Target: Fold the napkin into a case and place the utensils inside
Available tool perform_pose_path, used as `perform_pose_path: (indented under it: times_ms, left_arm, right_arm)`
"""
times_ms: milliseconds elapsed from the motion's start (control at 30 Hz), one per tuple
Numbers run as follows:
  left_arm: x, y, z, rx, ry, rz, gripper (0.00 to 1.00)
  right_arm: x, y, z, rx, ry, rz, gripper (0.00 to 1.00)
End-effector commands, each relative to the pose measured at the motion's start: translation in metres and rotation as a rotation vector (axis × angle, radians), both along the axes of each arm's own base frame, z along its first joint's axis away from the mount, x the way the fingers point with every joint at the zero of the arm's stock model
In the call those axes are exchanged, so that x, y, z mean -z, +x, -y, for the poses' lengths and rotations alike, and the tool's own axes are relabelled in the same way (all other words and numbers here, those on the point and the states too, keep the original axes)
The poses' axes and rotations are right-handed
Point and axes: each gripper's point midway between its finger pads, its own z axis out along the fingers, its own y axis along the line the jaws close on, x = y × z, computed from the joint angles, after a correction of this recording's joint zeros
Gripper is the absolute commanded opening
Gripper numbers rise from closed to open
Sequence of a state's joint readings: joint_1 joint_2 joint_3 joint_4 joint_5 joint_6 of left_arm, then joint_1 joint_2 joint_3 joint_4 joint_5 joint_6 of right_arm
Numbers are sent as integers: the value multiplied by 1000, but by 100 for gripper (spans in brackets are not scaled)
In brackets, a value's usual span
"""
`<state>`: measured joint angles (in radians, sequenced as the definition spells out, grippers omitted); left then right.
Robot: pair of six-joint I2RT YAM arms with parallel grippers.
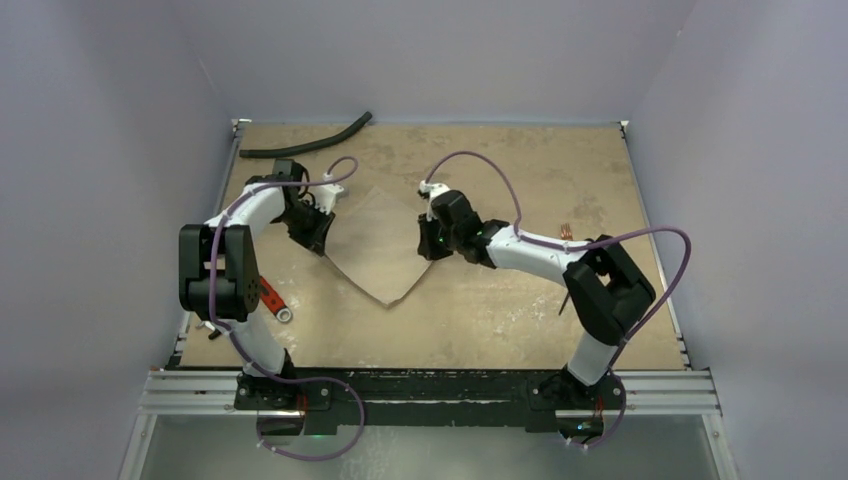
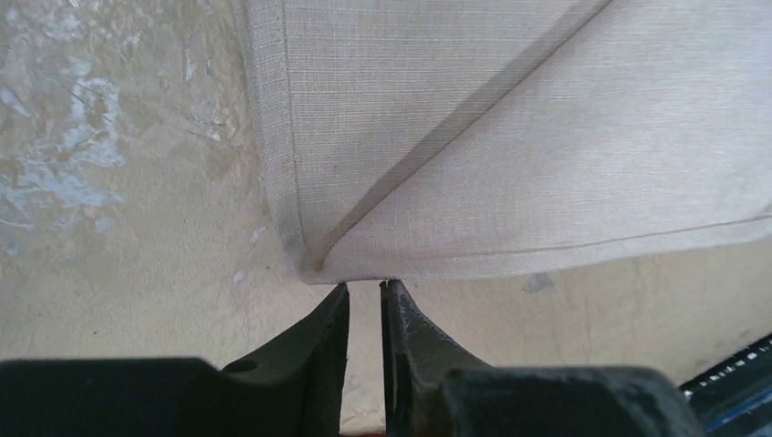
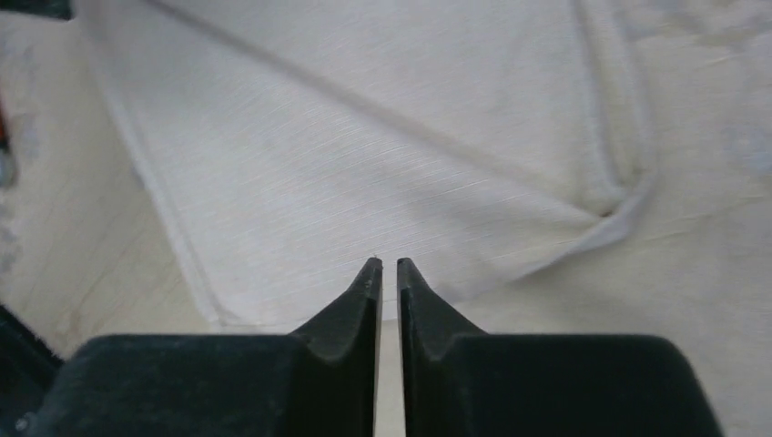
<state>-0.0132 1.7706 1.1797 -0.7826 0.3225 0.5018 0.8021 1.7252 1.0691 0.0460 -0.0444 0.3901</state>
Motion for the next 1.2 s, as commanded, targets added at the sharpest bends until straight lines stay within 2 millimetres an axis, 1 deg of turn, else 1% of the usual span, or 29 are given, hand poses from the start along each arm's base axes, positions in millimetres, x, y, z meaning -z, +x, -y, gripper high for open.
perform_pose_path:
  times_ms: [0,33,67,133,167,233,300,367,467,500,600,633,733,867,933,1033,1167]
  left_arm:
    - [-39,-6,7,68,-58,0,20]
    - [-43,-12,7,81,-64,-25,22]
    - [-47,-17,8,101,-71,-40,23]
    - [-54,-23,10,138,-85,-62,25]
    - [-56,-27,10,155,-85,-74,26]
    - [-59,-30,7,185,-73,-84,29]
    - [-62,-27,4,198,-57,-74,29]
    - [-66,-13,8,169,-67,-38,28]
    - [-68,27,25,81,-100,39,23]
    - [-67,41,32,62,-109,69,22]
    - [-60,78,48,31,-96,141,17]
    - [-53,89,52,26,-96,146,17]
    - [-43,111,60,12,-110,153,15]
    - [-30,132,63,1,-104,188,13]
    - [-24,136,62,0,-99,196,12]
    - [-13,137,60,-3,-84,195,11]
    - [2,129,56,2,-61,173,8]
  right_arm:
    - [-12,22,17,92,-9,-34,29]
    - [-12,25,23,117,-19,-34,40]
    - [-12,26,28,137,-24,-38,46]
    - [-11,28,38,171,-25,-54,55]
    - [-9,28,43,189,-25,-65,56]
    - [-4,33,55,242,-13,-96,54]
    - [2,33,58,258,12,-133,51]
    - [5,31,52,249,47,-157,50]
    - [9,30,43,239,85,-192,48]
    - [9,35,41,249,95,-181,47]
    - [11,43,42,282,84,-174,44]
    - [11,44,41,284,86,-171,43]
    - [14,46,40,290,83,-177,40]
    - [24,51,47,334,40,-170,37]
    - [22,56,54,372,32,-144,37]
    - [18,56,56,397,46,-130,35]
    - [18,60,60,421,33,-121,31]
